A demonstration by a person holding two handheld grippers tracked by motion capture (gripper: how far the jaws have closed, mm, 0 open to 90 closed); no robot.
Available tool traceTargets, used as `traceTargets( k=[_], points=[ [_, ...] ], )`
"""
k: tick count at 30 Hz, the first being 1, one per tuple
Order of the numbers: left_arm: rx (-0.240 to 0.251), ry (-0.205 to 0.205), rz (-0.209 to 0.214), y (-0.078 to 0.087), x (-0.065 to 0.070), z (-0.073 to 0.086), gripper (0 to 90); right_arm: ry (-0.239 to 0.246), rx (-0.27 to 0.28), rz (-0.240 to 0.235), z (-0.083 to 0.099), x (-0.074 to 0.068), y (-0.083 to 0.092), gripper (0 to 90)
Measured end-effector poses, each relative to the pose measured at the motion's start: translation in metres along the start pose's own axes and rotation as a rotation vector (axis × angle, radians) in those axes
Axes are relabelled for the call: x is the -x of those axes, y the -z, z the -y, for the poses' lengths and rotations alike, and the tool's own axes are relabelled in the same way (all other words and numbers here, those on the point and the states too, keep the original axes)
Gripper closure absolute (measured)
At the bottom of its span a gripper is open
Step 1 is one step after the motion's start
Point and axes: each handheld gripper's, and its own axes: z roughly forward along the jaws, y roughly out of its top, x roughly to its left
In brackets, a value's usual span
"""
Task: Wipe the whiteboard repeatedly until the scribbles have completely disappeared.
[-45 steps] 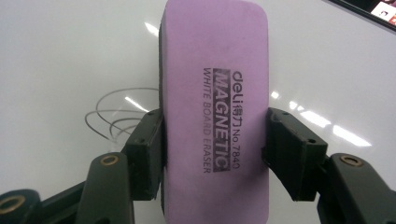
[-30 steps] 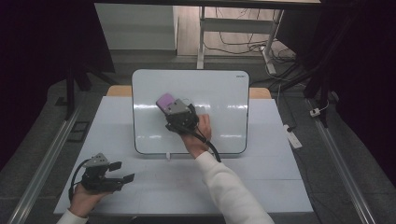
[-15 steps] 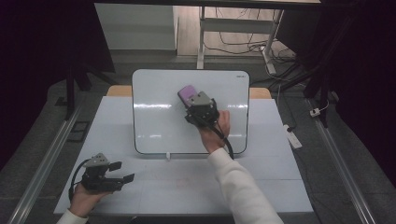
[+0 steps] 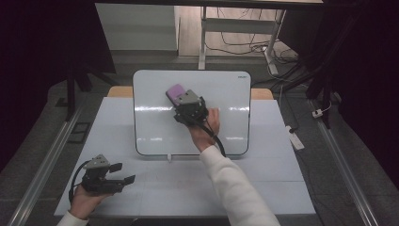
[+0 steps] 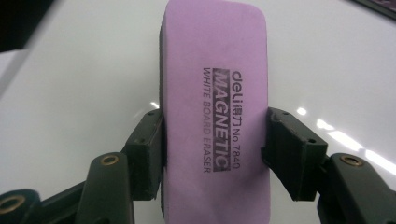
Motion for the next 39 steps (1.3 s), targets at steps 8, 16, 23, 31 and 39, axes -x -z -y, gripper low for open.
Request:
traceTargets(
  k=[8,16,23,31,39],
  points=[
    [-0.001,0.001,0.0,0.0,-0.001,0.0,21.8,0.054,0.008,-0.077,-0.002,-0.03,-0.008,40.8],
    [-0.002,0.001,0.001,0.0,-0.001,0.0,21.8,-0.003,-0.03,0.08,0.012,0.021,0.014,40.8],
    [-0.006,0.0,0.004,-0.002,0.0,-0.001,21.7,-0.038,-0.058,0.174,0.038,0.061,0.035,40.9],
    [-0.004,-0.001,0.004,-0.001,0.0,0.0,21.7,0.013,-0.061,0.135,0.023,0.032,0.019,40.9],
    [-0.003,-0.003,0.004,-0.001,0.0,0.0,21.7,0.106,-0.079,-0.017,0.009,-0.023,0.002,40.9]
  ],
)
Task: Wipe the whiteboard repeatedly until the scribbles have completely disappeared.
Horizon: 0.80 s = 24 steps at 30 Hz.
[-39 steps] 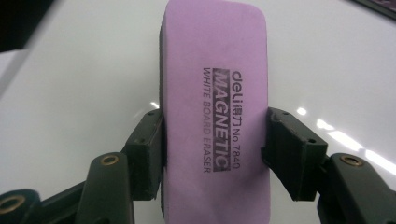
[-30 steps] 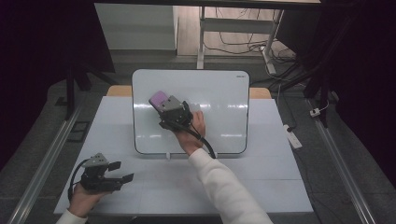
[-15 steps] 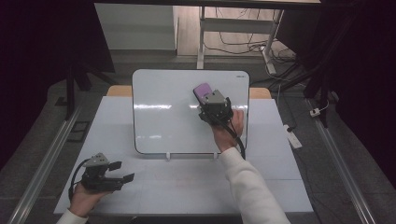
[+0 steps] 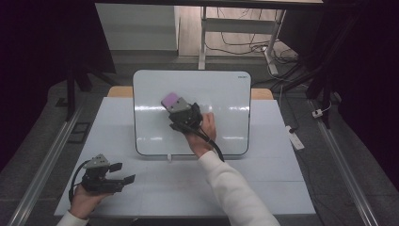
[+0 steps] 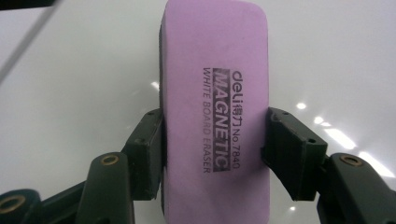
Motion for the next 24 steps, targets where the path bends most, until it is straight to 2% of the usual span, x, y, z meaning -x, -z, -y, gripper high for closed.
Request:
traceTargets(
  k=[3,6,11,15,24],
  points=[
    [0.0,0.001,-0.002,0.0,0.0,0.0,21.8,0.014,-0.007,-0.019,0.004,-0.007,0.001,40.9],
    [0.002,0.0,-0.005,0.001,0.0,-0.001,21.8,-0.03,-0.021,-0.033,0.009,0.003,0.005,40.9],
    [0.001,0.0,-0.004,0.0,0.0,-0.001,21.7,-0.075,-0.039,0.03,0.019,0.028,0.015,40.9],
    [-0.001,-0.001,-0.004,0.0,0.0,-0.001,21.7,-0.122,-0.038,0.058,0.027,0.047,0.022,40.9],
    [0.002,0.0,-0.006,0.001,-0.001,-0.001,21.8,-0.14,-0.045,0.101,0.035,0.061,0.029,40.9]
  ],
)
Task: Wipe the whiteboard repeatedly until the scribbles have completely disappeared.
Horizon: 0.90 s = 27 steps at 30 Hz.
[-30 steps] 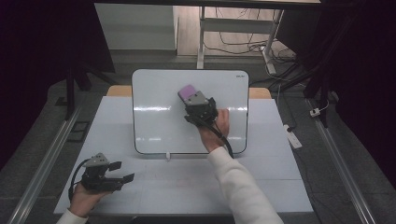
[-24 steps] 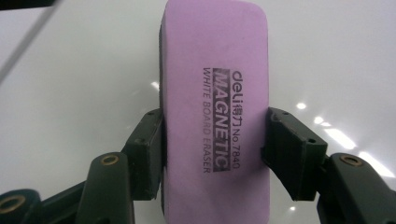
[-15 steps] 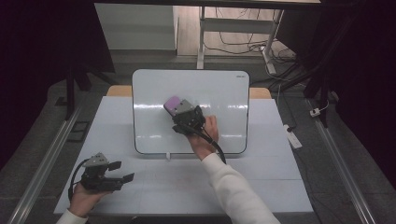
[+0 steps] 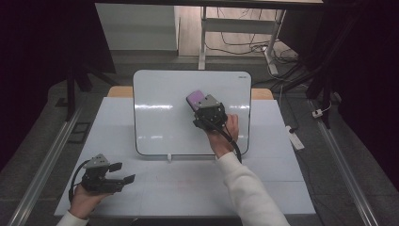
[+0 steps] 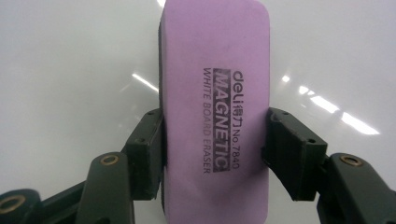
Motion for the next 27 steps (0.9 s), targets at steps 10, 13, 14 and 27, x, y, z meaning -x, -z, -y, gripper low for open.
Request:
traceTargets(
  k=[10,13,14,27],
  points=[
    [-0.002,0.001,0.001,-0.001,0.001,-0.001,21.8,-0.063,-0.012,0.056,0.024,0.032,0.012,40.9],
    [-0.001,-0.001,0.0,-0.001,0.001,-0.001,21.8,-0.078,-0.001,0.033,0.031,0.037,0.019,40.9],
    [0.0,-0.002,-0.001,-0.001,0.001,-0.001,21.7,-0.083,0.015,0.015,0.033,0.038,0.025,40.9],
    [0.002,-0.011,0.002,-0.004,0.005,-0.004,21.7,-0.106,0.084,-0.219,0.1,0.027,0.099,40.9]
  ],
)
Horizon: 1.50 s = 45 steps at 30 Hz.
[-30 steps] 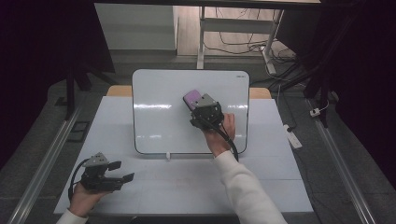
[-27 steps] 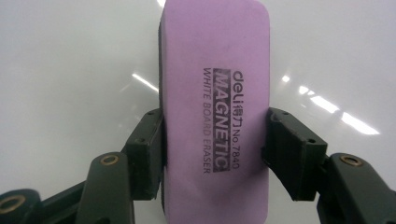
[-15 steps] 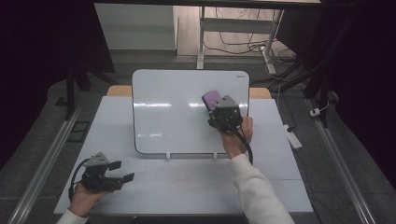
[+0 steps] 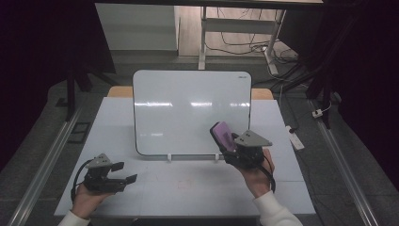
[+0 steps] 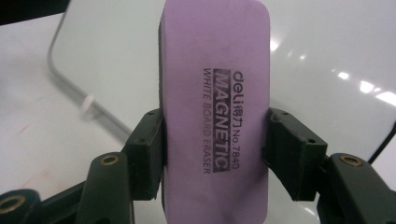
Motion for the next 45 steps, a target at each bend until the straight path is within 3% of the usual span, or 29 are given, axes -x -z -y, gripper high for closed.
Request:
traceTargets(
  k=[11,20,25,33,45],
  points=[
    [0.0,-0.011,0.008,-0.004,0.004,-0.004,21.6,-0.002,-0.054,-0.097,0.044,-0.01,0.026,40.8],
    [0.029,-0.044,0.052,-0.01,0.017,-0.023,20.8,0.011,-0.064,-0.184,0.061,-0.015,0.028,40.8],
    [0.044,-0.081,0.112,-0.017,0.031,-0.045,19.9,0.012,-0.057,-0.245,0.063,-0.017,0.025,40.7],
    [0.025,-0.189,0.218,-0.039,0.062,-0.077,17.9,0.01,-0.067,-0.343,0.063,-0.024,0.018,40.7],
    [0.013,-0.306,0.371,-0.072,0.095,-0.107,19.9,0.071,-0.097,-0.442,0.063,-0.043,0.004,40.6]
  ],
)
